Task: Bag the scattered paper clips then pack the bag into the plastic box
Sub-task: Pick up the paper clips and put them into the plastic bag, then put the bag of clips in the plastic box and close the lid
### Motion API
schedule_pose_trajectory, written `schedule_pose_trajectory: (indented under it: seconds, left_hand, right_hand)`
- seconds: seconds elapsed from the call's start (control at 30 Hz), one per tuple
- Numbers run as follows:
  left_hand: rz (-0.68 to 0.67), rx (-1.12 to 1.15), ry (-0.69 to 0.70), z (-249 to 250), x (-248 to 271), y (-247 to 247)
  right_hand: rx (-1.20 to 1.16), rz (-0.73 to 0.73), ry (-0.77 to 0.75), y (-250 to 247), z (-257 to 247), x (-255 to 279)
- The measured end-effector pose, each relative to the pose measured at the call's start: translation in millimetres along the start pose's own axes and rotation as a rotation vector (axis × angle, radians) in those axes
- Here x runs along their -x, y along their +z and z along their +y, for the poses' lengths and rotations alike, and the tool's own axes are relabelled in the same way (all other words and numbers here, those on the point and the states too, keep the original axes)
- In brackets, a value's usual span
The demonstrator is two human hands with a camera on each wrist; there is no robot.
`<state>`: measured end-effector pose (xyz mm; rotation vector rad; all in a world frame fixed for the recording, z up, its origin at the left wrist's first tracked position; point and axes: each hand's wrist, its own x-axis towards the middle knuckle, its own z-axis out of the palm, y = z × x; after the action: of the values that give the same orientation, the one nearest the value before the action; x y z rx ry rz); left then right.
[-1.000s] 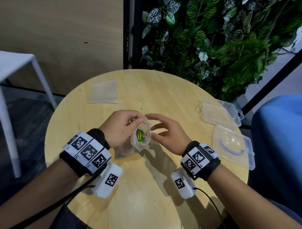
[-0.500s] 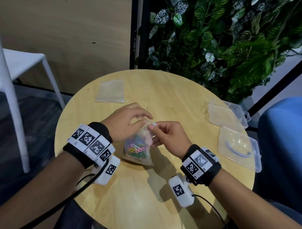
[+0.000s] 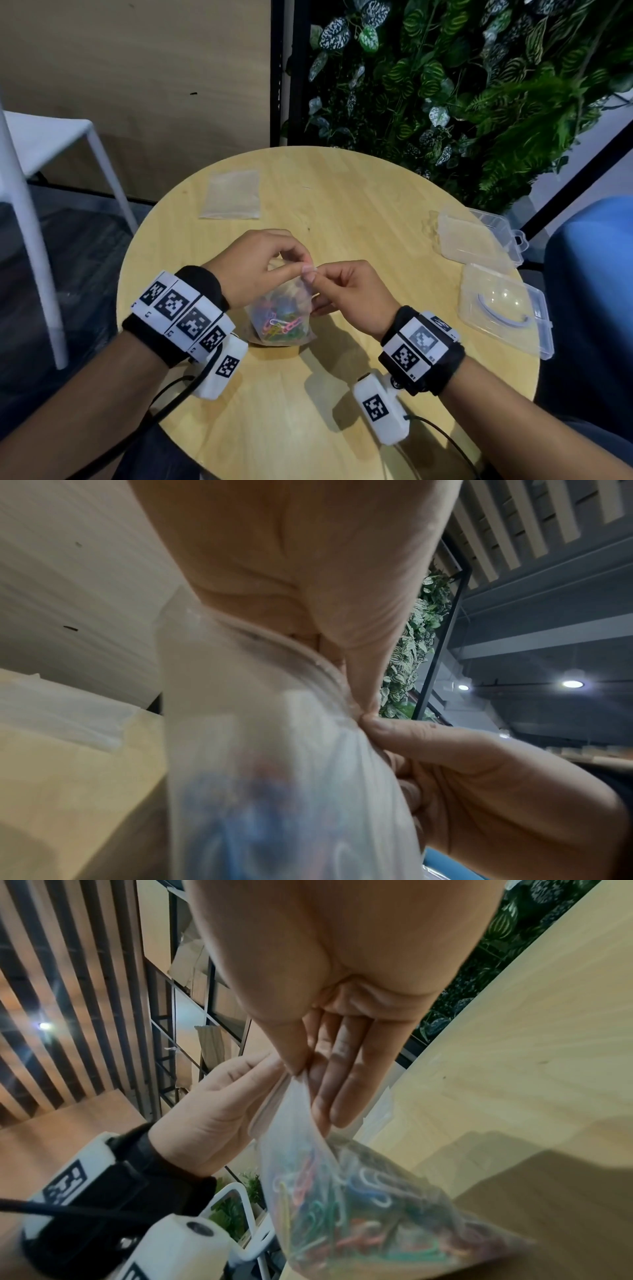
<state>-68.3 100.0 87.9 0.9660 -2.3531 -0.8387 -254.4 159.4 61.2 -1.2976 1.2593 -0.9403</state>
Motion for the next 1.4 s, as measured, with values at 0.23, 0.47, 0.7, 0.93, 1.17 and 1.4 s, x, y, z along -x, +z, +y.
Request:
schedule_pose_trajectory:
  seconds: [0.23,0.47,0.7,0.93,1.17,1.4]
  left_hand:
    - [0.014,-0.063,-0.066,-18,9,-9]
    - [0.06,-0.119,-0.189,-35,17,-26]
    - [-0.01,0.058,-0.309,-38,18,-32]
    - [-0.134,-0.291,-0.486,-85,-50,-49]
    - [-0.179,-0.366,-0.655,-148,-95,-31]
    - [-0.226,-0.459,-0.643,-167,-93,-37]
  right_hand:
    - [-0.026,-0.02,0.06,-13,-2,-7]
    - [-0.107,0.073,0.137,-34,1,-17]
    - [0.264,0.014,0.096,-60,1,-26]
    - [1.247,0.414,0.462,-160,4,-78]
    - [1.348,0.441,0.788,-202,40,-107]
    - [1.3,0.35,0.704,-188,27,-122]
